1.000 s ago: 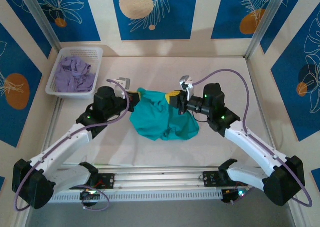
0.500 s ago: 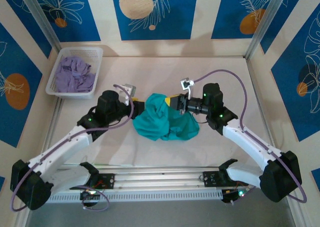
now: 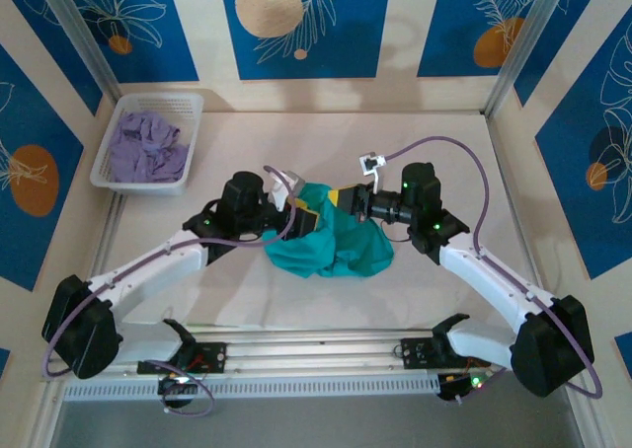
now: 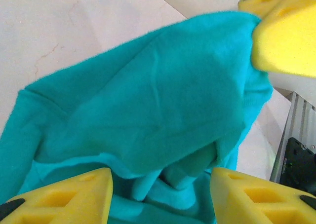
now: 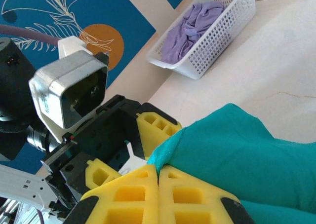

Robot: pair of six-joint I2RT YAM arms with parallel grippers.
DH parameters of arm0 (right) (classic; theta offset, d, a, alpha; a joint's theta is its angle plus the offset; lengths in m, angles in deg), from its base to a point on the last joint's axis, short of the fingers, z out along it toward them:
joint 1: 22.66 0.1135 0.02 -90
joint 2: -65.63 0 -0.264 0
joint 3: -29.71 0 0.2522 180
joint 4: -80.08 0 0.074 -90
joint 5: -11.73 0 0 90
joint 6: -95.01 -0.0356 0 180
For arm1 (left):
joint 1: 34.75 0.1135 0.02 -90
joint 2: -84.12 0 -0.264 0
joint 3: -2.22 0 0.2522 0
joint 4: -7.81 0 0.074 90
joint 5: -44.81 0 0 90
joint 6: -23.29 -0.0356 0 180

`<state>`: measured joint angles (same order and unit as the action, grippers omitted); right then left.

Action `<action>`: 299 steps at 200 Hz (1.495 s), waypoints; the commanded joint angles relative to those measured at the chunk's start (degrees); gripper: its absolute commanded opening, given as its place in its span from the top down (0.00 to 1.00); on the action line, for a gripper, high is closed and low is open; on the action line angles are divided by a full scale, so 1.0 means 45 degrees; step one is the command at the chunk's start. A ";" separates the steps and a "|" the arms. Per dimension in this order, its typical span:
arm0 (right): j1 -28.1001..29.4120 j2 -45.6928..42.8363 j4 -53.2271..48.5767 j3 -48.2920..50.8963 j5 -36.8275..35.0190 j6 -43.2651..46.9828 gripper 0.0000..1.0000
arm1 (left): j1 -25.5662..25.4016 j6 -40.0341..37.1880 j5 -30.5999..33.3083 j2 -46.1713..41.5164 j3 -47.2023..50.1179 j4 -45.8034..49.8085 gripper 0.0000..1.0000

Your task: Fold the inside-out t-shirt

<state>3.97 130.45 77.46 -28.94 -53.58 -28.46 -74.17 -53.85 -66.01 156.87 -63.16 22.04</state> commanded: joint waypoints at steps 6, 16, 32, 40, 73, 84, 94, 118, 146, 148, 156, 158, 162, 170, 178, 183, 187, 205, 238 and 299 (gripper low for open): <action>-0.0097 -0.0163 0.0025 -0.0044 0.0188 0.0031 1.00 | -0.0083 -0.0244 0.1032 0.0080 -0.0586 -0.0445 0.51; -0.0097 -0.0165 0.0025 0.0015 0.0171 0.0065 1.00 | -0.0072 -0.0149 0.1402 0.0117 -0.0595 -0.0514 0.54; -0.0132 -0.0185 0.0075 0.0089 0.0188 0.0094 1.00 | -0.0045 -0.0119 0.1700 0.0280 -0.0734 -0.0443 0.56; -0.0137 -0.0203 0.0078 0.0119 0.0212 0.0095 1.00 | -0.0046 -0.0124 0.1717 0.0396 -0.0859 -0.0405 0.57; -0.0171 -0.0369 0.0149 0.0232 0.0276 0.0128 1.00 | -0.0029 -0.0152 0.1658 0.0912 -0.1252 -0.0271 0.61; -0.0183 -0.0419 0.0147 0.0278 0.0276 0.0151 1.00 | 0.0000 -0.0144 0.1536 0.1022 -0.1361 -0.0355 0.64; -0.0191 -0.0453 0.0098 0.0319 0.0285 0.0189 1.00 | -0.0005 -0.0088 0.1349 0.1083 -0.1474 -0.0408 0.69; -0.0249 -0.0549 -0.0109 0.0367 0.0220 0.0357 1.00 | 0.0012 -0.0046 0.0614 0.1139 -0.1650 -0.0514 0.90; -0.0305 -0.0863 -0.0908 0.0246 -0.0368 0.0987 1.00 | 0.0054 0.0065 -0.0667 0.1114 -0.1769 -0.0206 1.00; -0.0299 -0.0885 -0.0959 0.0227 -0.0408 0.1019 1.00 | 0.0050 0.0075 -0.0769 0.1112 -0.1776 -0.0164 1.00; -0.0292 -0.1028 -0.1430 0.0095 -0.0865 0.1393 1.00 | 0.0069 0.0170 -0.1207 0.1075 -0.1819 0.0048 1.00; -0.0274 -0.1091 -0.1641 0.0050 -0.1061 0.1549 1.00 | 0.0073 0.0218 -0.1334 0.1054 -0.1818 0.0090 1.00; -0.0246 -0.1197 -0.1949 -0.0043 -0.1455 0.1745 1.00 | 0.0078 0.0315 -0.1582 0.1031 -0.1825 0.0154 1.00; -0.0156 -0.1328 -0.2557 -0.0197 -0.2224 0.2089 1.00 | 0.0072 0.0580 -0.2117 0.0951 -0.1803 0.0207 1.00; -0.0051 -0.1430 -0.3136 -0.0382 -0.3215 0.2403 0.99 | 0.0072 0.0939 -0.2760 0.0825 -0.1683 0.0070 1.00; 0.0023 -0.1435 -0.3416 -0.0495 -0.3734 0.2528 0.98 | 0.0071 0.1227 -0.3179 0.0743 -0.1580 -0.0068 1.00; 0.0065 -0.1428 -0.3588 -0.0583 -0.4130 0.2602 0.97 | 0.0073 0.1451 -0.3482 0.0655 -0.1481 -0.0240 1.00; 0.0260 -0.1125 -0.4323 -0.1010 -0.5424 0.2741 0.94 | 0.0083 0.2503 -0.4558 0.0329 -0.1010 -0.1103 1.00; 0.0533 -0.0691 -0.5424 -0.1662 -0.6881 0.2949 0.85 | 0.0118 0.3206 -0.4617 -0.0255 -0.0654 -0.1366 1.00; 0.1843 -0.2911 -0.4374 0.0050 -0.6127 0.3740 0.68 | 0.0453 0.3248 -0.3145 -0.0489 -0.0796 -0.0722 1.00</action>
<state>9.35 123.00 54.82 -32.44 -82.76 -14.47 -73.12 -40.19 -82.01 155.56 -66.81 19.07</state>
